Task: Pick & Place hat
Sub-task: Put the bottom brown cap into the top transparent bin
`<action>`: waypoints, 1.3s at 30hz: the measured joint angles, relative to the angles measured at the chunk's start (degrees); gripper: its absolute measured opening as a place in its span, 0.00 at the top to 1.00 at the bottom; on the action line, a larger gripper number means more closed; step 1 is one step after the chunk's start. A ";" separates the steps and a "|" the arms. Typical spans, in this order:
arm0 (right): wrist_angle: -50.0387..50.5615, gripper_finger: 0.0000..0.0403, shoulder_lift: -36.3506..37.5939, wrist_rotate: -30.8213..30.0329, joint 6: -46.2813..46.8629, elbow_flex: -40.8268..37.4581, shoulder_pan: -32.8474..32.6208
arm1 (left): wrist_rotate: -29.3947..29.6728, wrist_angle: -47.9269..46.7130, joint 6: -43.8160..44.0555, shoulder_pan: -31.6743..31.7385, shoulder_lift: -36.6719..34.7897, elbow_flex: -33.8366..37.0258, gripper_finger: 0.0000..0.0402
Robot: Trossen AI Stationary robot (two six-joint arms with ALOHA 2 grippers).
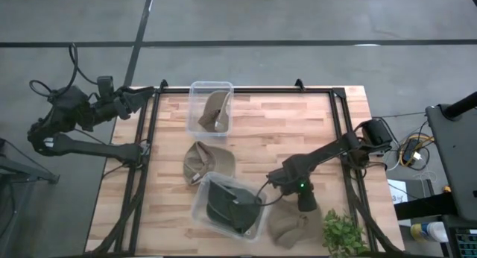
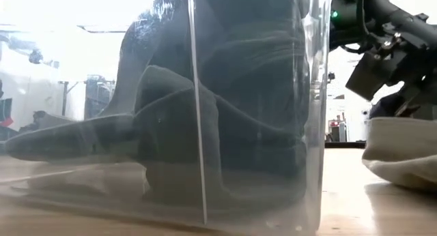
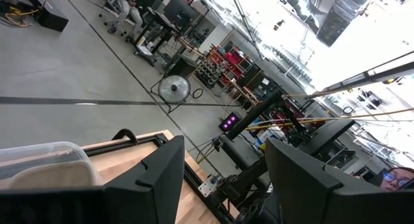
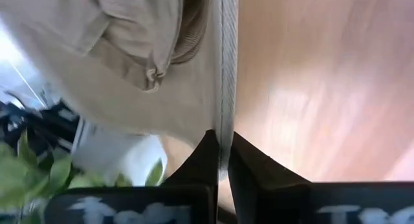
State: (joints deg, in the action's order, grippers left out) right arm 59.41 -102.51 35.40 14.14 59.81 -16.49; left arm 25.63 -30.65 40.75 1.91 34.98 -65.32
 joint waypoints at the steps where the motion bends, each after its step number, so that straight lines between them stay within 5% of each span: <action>1: 1.91 0.97 0.02 -0.03 -0.77 0.79 0.04 | 0.00 0.00 -0.01 0.00 0.00 -0.01 0.48; 24: 31.10 0.97 1.06 -4.59 -5.30 17.57 3.40 | -0.01 -0.17 -0.07 -0.01 0.00 -0.02 0.48; 39: 30.57 0.97 2.48 -9.89 4.04 24.73 11.50 | -0.02 -0.31 -1.05 0.01 1.57 -0.02 0.48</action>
State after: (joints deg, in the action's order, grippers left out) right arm 89.97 -100.04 25.51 18.18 84.55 -4.99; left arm 25.61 -30.96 39.70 1.91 36.56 -65.34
